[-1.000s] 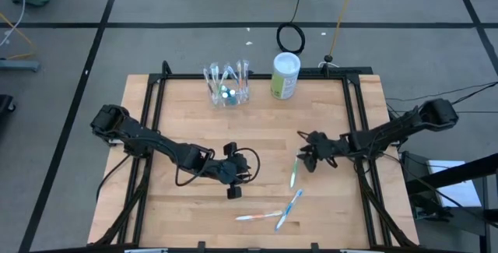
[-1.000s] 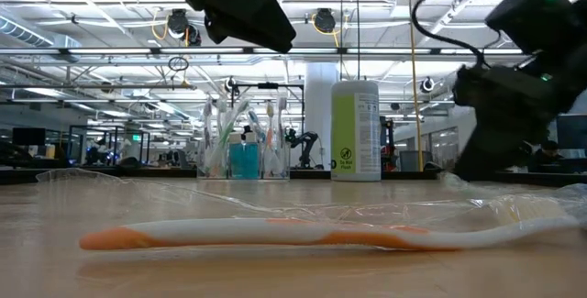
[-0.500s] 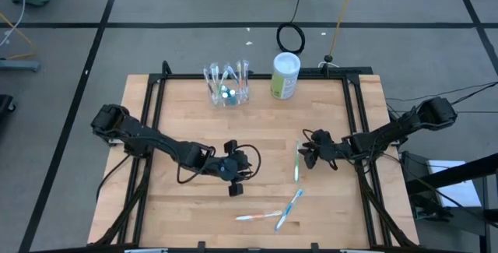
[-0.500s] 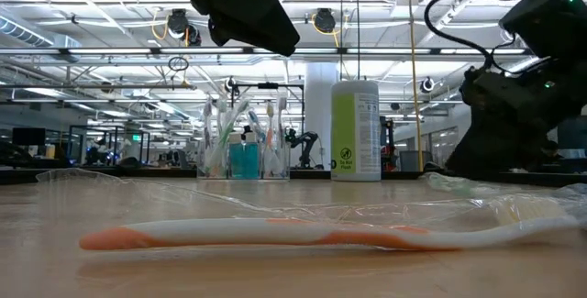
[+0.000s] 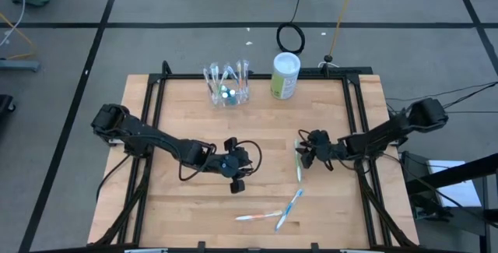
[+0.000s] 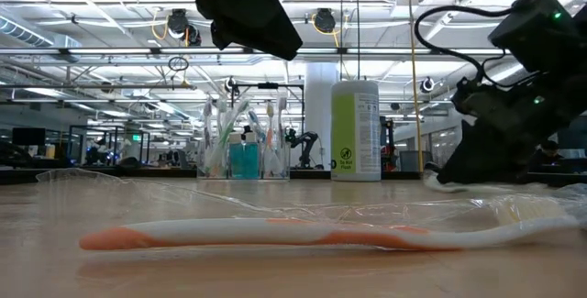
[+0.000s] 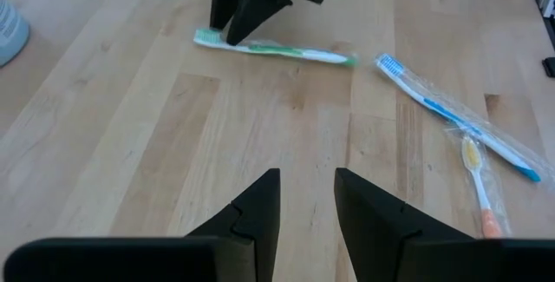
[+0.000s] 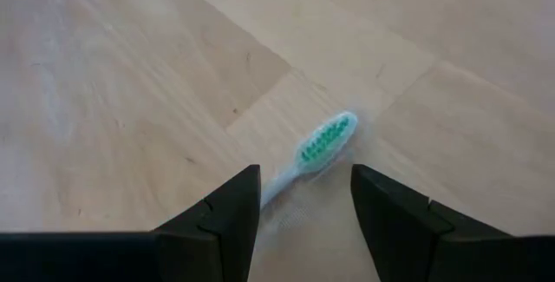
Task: Pick & Place toothbrushing station
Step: Put the green toothbrush into the transparent organizer
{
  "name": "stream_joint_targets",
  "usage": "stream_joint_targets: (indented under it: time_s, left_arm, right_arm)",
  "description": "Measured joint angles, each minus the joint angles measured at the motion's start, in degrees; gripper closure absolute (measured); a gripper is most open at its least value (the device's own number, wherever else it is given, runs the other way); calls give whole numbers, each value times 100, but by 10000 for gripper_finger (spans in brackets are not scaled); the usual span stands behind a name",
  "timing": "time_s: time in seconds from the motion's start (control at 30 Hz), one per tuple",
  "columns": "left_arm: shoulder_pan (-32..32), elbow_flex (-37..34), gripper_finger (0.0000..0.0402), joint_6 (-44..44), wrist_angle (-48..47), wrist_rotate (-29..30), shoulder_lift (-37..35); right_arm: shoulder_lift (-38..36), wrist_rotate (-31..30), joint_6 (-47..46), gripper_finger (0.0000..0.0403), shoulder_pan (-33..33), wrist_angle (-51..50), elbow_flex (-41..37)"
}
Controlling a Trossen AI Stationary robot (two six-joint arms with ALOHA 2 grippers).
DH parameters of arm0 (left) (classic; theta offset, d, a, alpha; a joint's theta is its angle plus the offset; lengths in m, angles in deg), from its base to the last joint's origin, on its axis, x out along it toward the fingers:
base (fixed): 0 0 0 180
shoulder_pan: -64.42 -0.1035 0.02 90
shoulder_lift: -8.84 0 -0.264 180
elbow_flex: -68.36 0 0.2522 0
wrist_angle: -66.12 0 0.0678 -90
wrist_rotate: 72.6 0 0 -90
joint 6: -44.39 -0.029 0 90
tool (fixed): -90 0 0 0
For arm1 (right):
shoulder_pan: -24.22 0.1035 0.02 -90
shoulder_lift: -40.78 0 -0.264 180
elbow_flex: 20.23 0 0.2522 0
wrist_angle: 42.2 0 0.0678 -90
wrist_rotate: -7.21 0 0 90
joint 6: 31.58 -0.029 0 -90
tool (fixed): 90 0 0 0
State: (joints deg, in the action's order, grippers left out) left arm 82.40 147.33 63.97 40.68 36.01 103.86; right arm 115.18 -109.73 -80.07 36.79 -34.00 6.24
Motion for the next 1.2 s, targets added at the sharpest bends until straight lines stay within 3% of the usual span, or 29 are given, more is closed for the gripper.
stream_joint_targets:
  time_s: [0.3, 0.7, 0.93, 1.1, 1.2]
  left_arm:
    - [0, 0, 286, 0, -1, 0, 0]
    - [0, 0, 286, -1, -2, 0, 1]
    - [-33, 0, 286, -4, 2, 0, 0]
    - [-149, 0, 286, -299, 133, -2, 2]
    - [-270, 0, 286, -872, 395, 0, 0]
  right_arm:
    - [685, 25, 819, 249, -58, 437, 24]
    - [652, 127, 1058, 385, -67, 576, 1]
    - [162, 648, 2581, 394, -106, 2060, 89]
    - [-536, 825, 3897, 400, -286, 2217, 752]
    - [-820, 1392, 4624, 400, -455, 2201, 1294]
